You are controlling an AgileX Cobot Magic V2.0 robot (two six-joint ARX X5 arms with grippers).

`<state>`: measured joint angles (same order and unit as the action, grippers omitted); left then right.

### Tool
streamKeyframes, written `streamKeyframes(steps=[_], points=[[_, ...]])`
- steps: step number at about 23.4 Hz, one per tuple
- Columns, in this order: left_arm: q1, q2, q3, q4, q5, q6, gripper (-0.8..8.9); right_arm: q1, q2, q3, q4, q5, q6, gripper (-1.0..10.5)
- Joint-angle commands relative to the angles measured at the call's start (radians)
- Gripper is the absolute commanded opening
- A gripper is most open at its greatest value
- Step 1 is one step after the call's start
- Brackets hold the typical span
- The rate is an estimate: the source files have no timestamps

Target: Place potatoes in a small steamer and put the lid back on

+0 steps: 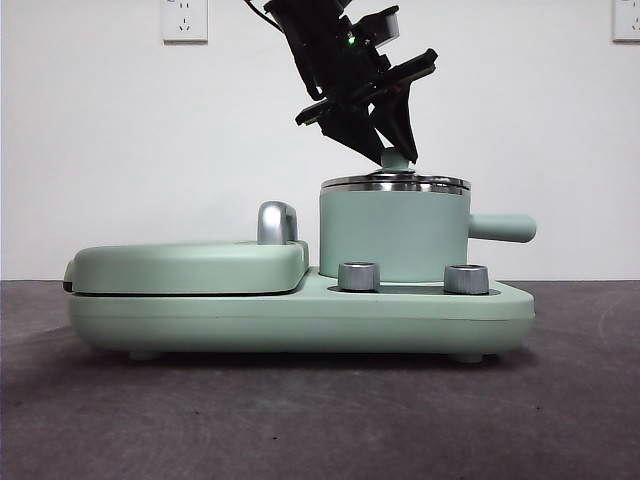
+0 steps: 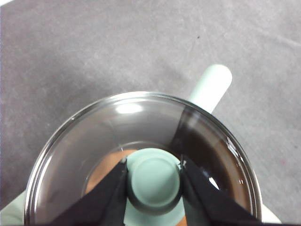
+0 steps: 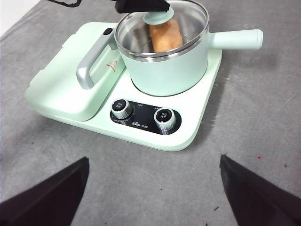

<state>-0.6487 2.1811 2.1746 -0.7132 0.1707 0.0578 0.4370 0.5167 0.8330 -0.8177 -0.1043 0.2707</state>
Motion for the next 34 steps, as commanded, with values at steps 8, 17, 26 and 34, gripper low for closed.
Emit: streamKeyframes(steps=[8, 17, 26, 34], points=[[-0.007, 0.032, 0.039, -0.087, 0.001, 0.004, 2.29, 0.006, 0.003, 0.006, 0.025, 0.002, 0.014, 4.4], [0.008, -0.142, 0.042, -0.3, 0.054, -0.048, 6.51, 0.006, 0.003, 0.006, 0.024, -0.004, 0.013, 4.4], [0.132, -0.917, -0.645, -0.285, 0.1, 0.001, 4.87, 0.006, 0.004, 0.006, 0.017, -0.109, -0.016, 4.4], [0.138, -1.361, -1.153, -0.007, 0.085, -0.074, 0.03, 0.006, 0.006, 0.006, 0.016, -0.149, -0.021, 0.4]])
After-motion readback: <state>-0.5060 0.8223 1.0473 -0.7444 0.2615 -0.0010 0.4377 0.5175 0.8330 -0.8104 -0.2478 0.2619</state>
